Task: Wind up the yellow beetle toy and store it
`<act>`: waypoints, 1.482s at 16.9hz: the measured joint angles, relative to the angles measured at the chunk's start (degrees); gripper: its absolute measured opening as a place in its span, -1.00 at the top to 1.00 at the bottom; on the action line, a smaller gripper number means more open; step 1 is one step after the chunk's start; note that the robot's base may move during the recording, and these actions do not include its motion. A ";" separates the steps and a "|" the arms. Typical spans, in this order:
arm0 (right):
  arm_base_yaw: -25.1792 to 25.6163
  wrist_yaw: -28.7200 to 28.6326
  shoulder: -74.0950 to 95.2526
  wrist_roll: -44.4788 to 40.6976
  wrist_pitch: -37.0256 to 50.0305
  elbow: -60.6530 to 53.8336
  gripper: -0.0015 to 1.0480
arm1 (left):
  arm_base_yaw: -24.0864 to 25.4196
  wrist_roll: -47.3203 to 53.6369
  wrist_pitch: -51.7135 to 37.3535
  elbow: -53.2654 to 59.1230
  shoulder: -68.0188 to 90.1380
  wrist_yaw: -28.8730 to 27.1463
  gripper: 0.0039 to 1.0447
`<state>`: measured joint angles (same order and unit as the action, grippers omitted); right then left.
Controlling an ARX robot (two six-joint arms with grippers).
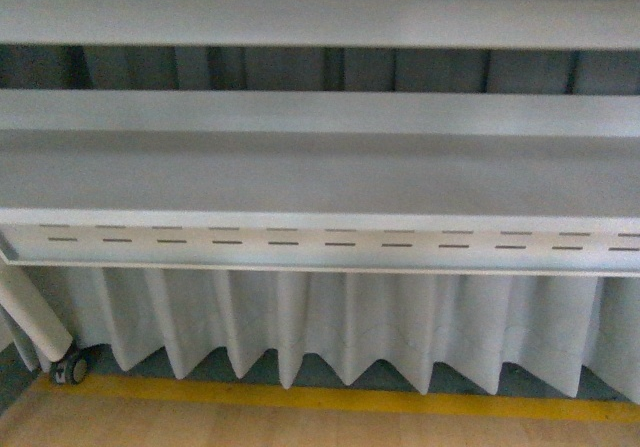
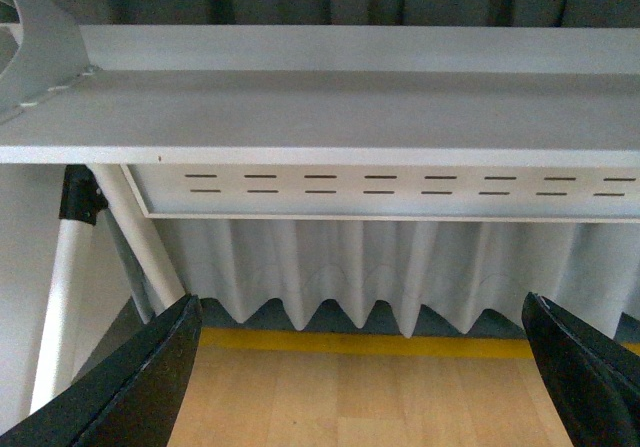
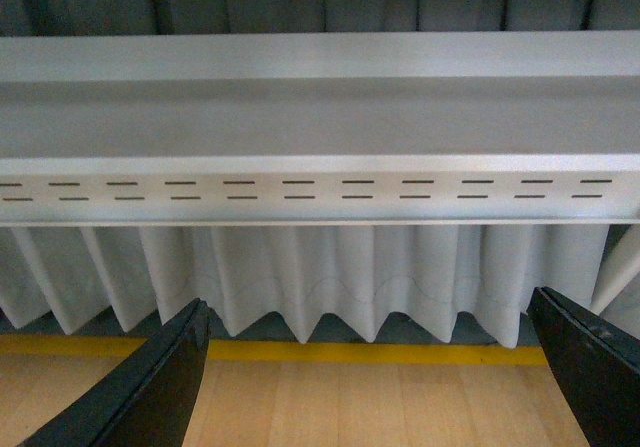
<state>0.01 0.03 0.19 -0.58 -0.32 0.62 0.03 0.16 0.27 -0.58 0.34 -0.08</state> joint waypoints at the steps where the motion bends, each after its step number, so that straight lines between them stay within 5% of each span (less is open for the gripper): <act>1: 0.00 -0.04 0.00 -0.02 0.00 0.00 -0.87 | 0.00 0.02 -0.02 0.00 0.00 0.22 -0.88; 25: 0.00 0.00 0.02 0.00 0.31 0.00 -0.87 | 0.00 0.00 -0.24 0.00 0.00 0.04 -0.88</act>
<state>0.01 0.03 0.21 -0.58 -0.01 0.62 0.03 0.16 0.03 -0.58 0.34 -0.03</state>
